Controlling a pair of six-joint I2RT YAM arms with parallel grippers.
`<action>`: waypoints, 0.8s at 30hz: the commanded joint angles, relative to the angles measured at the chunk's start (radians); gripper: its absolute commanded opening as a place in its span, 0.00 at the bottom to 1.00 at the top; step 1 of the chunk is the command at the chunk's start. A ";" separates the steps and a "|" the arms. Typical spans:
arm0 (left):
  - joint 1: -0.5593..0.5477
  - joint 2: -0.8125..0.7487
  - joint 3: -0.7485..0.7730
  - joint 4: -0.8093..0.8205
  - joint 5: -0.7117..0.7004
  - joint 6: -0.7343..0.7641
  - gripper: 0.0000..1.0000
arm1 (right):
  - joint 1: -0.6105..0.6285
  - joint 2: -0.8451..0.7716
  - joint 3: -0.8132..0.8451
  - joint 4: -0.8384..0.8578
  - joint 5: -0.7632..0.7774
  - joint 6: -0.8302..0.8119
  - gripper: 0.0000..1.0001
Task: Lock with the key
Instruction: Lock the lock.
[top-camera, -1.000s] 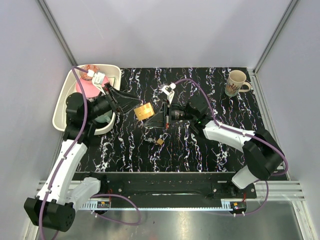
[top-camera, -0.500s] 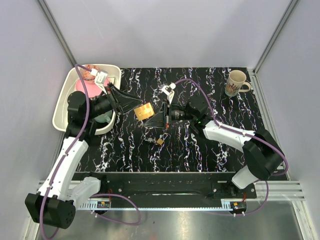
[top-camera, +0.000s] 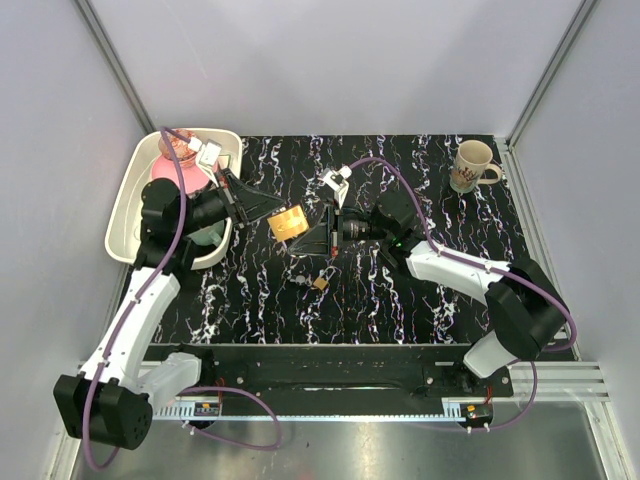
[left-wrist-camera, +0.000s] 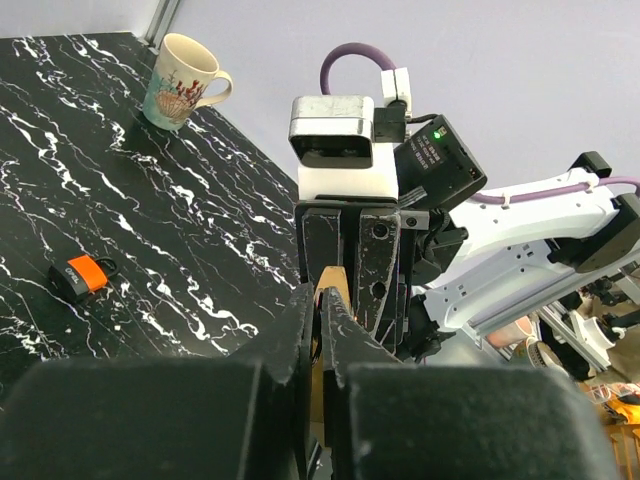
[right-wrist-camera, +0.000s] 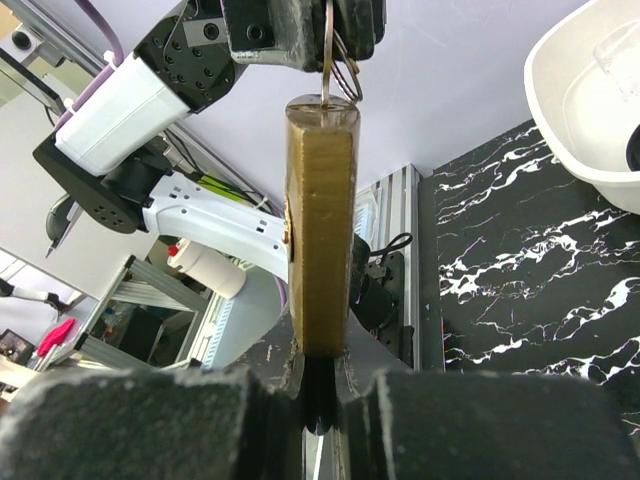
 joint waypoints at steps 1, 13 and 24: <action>0.002 -0.009 0.005 0.056 0.029 -0.008 0.00 | 0.006 -0.046 0.030 0.114 0.009 -0.014 0.00; 0.002 -0.043 0.003 0.041 -0.017 0.013 0.00 | 0.006 -0.046 0.024 0.107 0.011 -0.018 0.00; 0.025 -0.065 0.025 0.076 -0.045 0.019 0.00 | 0.006 -0.040 0.005 0.119 0.015 -0.017 0.00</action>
